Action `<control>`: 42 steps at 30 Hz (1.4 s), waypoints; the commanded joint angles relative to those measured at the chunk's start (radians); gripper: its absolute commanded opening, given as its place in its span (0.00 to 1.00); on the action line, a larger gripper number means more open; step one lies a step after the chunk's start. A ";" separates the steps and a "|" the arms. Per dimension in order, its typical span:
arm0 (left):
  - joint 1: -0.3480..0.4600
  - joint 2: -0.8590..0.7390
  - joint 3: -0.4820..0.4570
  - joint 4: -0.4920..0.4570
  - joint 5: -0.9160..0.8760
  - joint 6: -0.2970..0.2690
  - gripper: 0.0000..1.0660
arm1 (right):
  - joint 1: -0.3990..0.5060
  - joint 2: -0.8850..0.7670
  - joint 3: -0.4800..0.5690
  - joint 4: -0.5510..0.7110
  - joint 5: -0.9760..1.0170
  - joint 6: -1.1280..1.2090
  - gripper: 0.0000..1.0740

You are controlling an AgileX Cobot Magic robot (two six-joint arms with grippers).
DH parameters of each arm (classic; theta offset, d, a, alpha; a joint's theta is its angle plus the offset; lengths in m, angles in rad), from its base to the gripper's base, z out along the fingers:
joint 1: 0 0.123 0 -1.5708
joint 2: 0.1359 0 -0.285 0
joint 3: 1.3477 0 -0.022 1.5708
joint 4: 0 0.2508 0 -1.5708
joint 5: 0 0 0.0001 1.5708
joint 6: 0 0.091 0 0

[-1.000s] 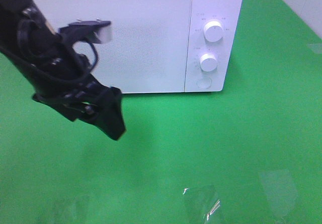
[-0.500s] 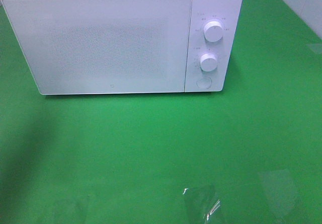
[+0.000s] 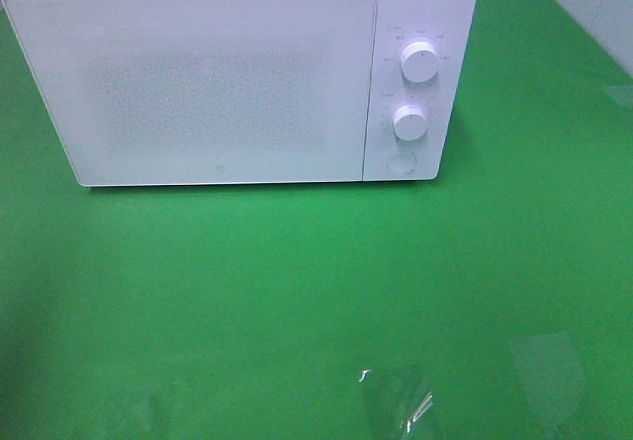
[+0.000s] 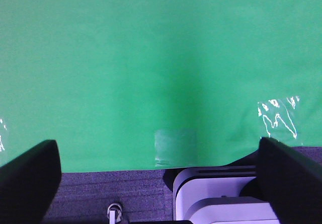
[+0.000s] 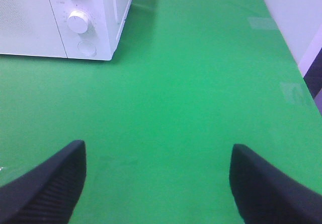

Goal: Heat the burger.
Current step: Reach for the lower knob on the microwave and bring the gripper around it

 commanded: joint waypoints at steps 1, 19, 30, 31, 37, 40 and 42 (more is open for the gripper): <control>0.004 -0.155 0.117 -0.001 -0.043 -0.007 0.92 | -0.004 -0.029 0.002 0.004 -0.009 -0.002 0.70; 0.004 -0.541 0.284 0.010 -0.274 0.019 0.92 | -0.004 -0.029 0.002 0.004 -0.009 -0.002 0.70; 0.004 -0.618 0.284 0.001 -0.206 0.021 0.92 | -0.004 -0.029 0.002 0.004 -0.009 -0.002 0.70; 0.004 -0.618 0.298 -0.009 -0.144 -0.005 0.92 | -0.004 -0.029 0.002 0.004 -0.009 -0.002 0.70; 0.004 -0.618 0.314 -0.004 -0.138 -0.005 0.92 | -0.004 -0.029 0.002 0.004 -0.009 -0.003 0.70; 0.004 -0.647 0.314 -0.004 -0.138 -0.005 0.92 | -0.004 -0.029 0.002 0.004 -0.009 -0.003 0.70; 0.004 -0.674 0.314 -0.004 -0.138 -0.005 0.92 | -0.004 -0.029 0.002 0.004 -0.009 -0.003 0.70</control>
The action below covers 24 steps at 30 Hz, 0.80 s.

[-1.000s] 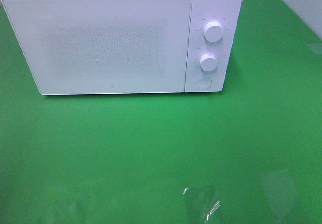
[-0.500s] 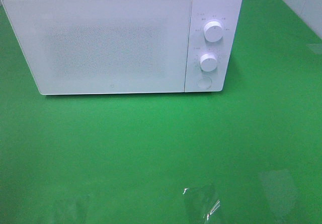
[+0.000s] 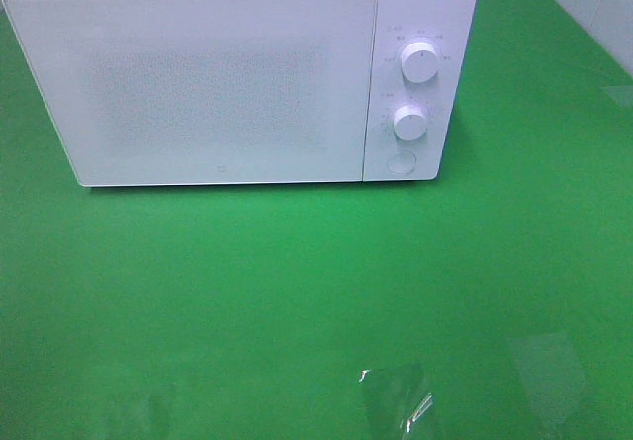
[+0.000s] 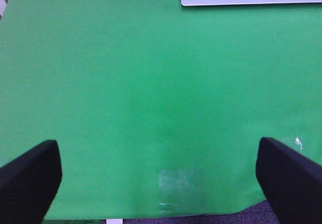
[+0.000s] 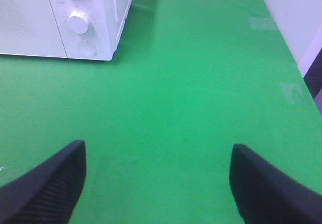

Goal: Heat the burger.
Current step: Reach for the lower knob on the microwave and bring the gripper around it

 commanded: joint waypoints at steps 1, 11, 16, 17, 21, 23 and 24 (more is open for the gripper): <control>0.004 -0.037 0.003 -0.004 0.003 -0.005 0.92 | -0.004 -0.029 0.002 0.004 -0.009 -0.003 0.70; 0.004 -0.248 0.003 0.008 0.003 -0.003 0.92 | -0.004 -0.029 0.002 0.004 -0.009 -0.003 0.70; 0.004 -0.242 0.003 0.010 0.003 -0.001 0.92 | -0.004 -0.029 0.002 0.004 -0.009 -0.003 0.70; 0.004 -0.242 0.003 0.010 0.003 -0.001 0.92 | -0.004 -0.029 0.002 0.004 -0.009 -0.003 0.70; 0.004 -0.242 0.003 0.009 0.003 -0.001 0.92 | -0.004 -0.029 0.002 0.004 -0.009 -0.003 0.70; 0.004 -0.242 0.003 0.009 0.003 -0.001 0.92 | -0.004 -0.029 0.002 0.004 -0.009 -0.003 0.70; 0.004 -0.242 0.003 0.009 0.003 -0.001 0.92 | -0.004 -0.029 0.002 0.004 -0.009 -0.003 0.70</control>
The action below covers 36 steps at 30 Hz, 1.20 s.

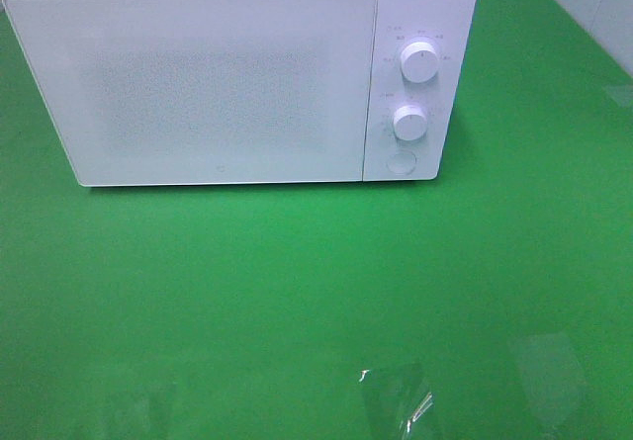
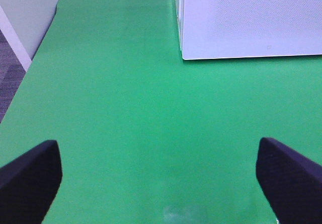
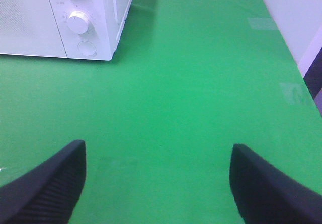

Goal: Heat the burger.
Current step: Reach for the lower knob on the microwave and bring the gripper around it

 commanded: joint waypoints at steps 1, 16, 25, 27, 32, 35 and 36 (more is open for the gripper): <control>0.004 -0.021 0.003 0.004 0.003 -0.001 0.92 | -0.004 -0.029 0.002 0.004 -0.009 -0.003 0.70; 0.004 -0.021 0.003 0.004 0.003 -0.001 0.92 | -0.004 -0.029 0.002 0.004 -0.009 -0.003 0.70; 0.004 -0.021 0.003 0.004 0.003 -0.001 0.92 | -0.004 -0.029 0.002 0.004 -0.009 -0.003 0.70; 0.004 -0.021 0.003 0.004 0.003 -0.001 0.92 | -0.004 -0.029 0.002 0.004 -0.009 -0.003 0.70; 0.004 -0.021 0.003 0.004 0.003 -0.001 0.92 | -0.004 -0.029 0.002 0.003 -0.009 -0.002 0.70; 0.004 -0.021 0.003 0.004 0.003 -0.001 0.92 | -0.004 -0.028 -0.007 0.003 -0.017 -0.002 0.70; 0.004 -0.021 0.003 0.004 0.003 -0.001 0.92 | -0.004 -0.028 -0.007 0.003 -0.017 -0.002 0.70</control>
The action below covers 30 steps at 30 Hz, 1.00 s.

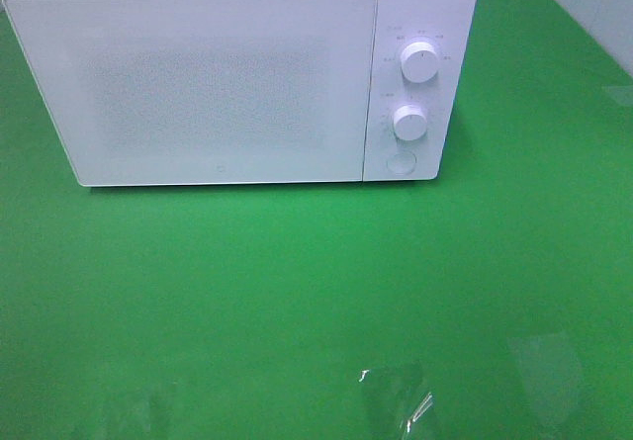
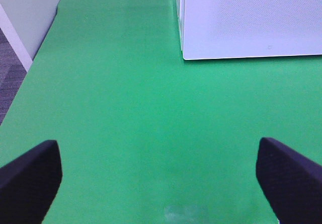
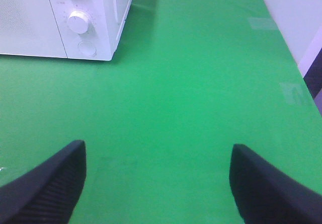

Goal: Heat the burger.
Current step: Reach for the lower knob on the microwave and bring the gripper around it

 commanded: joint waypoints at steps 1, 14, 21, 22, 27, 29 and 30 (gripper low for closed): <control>0.004 -0.021 0.003 0.001 0.003 -0.001 0.92 | -0.004 -0.025 -0.015 0.003 -0.024 -0.002 0.70; 0.004 -0.021 0.003 0.001 0.003 -0.001 0.92 | -0.004 0.259 -0.053 0.001 -0.279 -0.003 0.71; 0.004 -0.021 0.003 0.001 0.003 -0.001 0.92 | -0.004 0.459 -0.053 0.001 -0.499 -0.003 0.71; 0.004 -0.021 0.003 0.001 0.003 -0.001 0.92 | -0.004 0.523 -0.053 0.001 -0.561 -0.003 0.71; 0.004 -0.021 0.003 0.001 0.003 -0.001 0.92 | -0.004 0.645 -0.029 0.002 -0.704 -0.002 0.71; 0.004 -0.021 0.003 0.001 0.003 -0.001 0.92 | -0.004 0.753 0.018 0.002 -0.879 -0.002 0.71; 0.004 -0.021 0.003 0.001 0.003 -0.001 0.92 | -0.004 0.753 0.018 0.002 -0.879 -0.002 0.71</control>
